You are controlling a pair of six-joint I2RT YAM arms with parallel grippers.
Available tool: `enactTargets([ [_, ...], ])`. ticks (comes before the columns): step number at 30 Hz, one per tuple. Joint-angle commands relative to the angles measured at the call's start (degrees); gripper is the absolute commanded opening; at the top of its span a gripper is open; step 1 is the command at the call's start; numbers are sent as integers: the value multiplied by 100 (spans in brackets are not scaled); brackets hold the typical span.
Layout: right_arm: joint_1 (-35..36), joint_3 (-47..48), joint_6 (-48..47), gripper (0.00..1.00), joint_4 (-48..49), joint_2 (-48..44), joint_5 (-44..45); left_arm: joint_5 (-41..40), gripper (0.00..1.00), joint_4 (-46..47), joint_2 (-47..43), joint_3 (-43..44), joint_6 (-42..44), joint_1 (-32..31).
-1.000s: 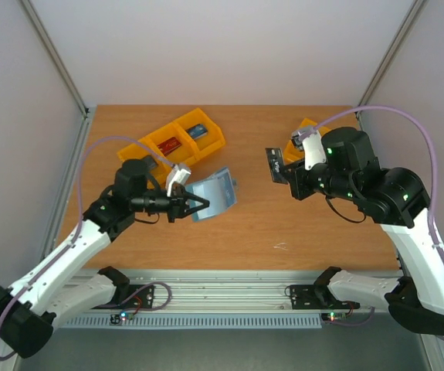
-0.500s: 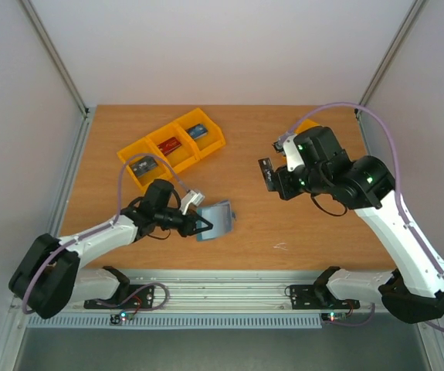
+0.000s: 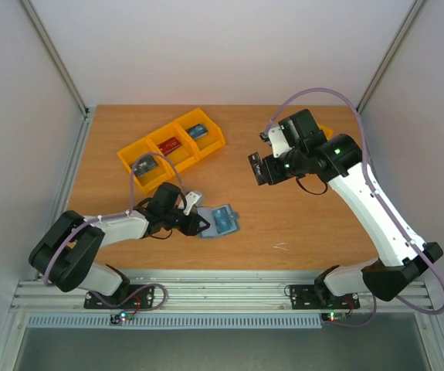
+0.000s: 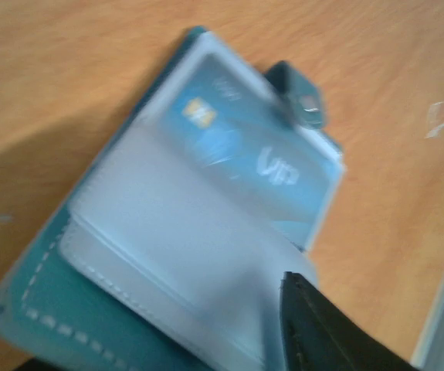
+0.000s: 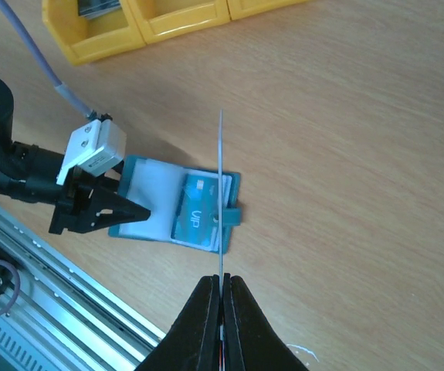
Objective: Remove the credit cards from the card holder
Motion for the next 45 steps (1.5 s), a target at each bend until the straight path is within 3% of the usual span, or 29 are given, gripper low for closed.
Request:
enactTargets([
  [1, -131, 237, -171, 1, 115, 186, -331, -1439, 53, 82, 104, -52, 69, -20],
  [4, -189, 346, -157, 1, 59, 298, -413, -2276, 64, -178, 16, -6, -114, 23],
  [7, -230, 533, -156, 1, -93, 392, -462, -2603, 71, -772, -334, 205, -309, 117],
  [11, -233, 900, -161, 1, -335, 474, -616, -2048, 83, -1655, -1237, 834, 10, 150],
  [13, -235, 1061, -213, 1, -425, 447, -836, -1636, 89, -1631, -1973, 953, 351, 147],
  [17, -221, 1355, -261, 1, -728, 469, -1301, -865, 89, -1105, -3018, 960, 1298, 147],
  [21, -176, 1501, -55, 1, -925, 394, -2147, 58, 87, -743, -3692, 1187, 2876, 104],
  [24, -69, 1481, 184, 1, -965, 291, -2806, -59, 87, -319, -4025, 1263, 4483, -85],
  [28, 332, 1412, 512, 1, -949, 160, -2818, -398, 90, 518, -4298, 910, 7330, -358],
  [30, 530, 1324, 713, 1, -829, 104, -2796, -323, 91, 991, -4357, 611, 9140, -444],
  [32, 743, 1231, 940, 1, -669, 57, -2740, -125, 91, 1395, -4344, 494, 10363, -523],
  [39, 1286, 922, 1600, 1, 99, 77, -2632, -138, 88, 1190, -4329, 544, 12004, -917],
  [45, 1535, 915, 1890, 1, 434, 260, -2425, -305, 67, 917, -4341, 657, 12276, -1103],
])
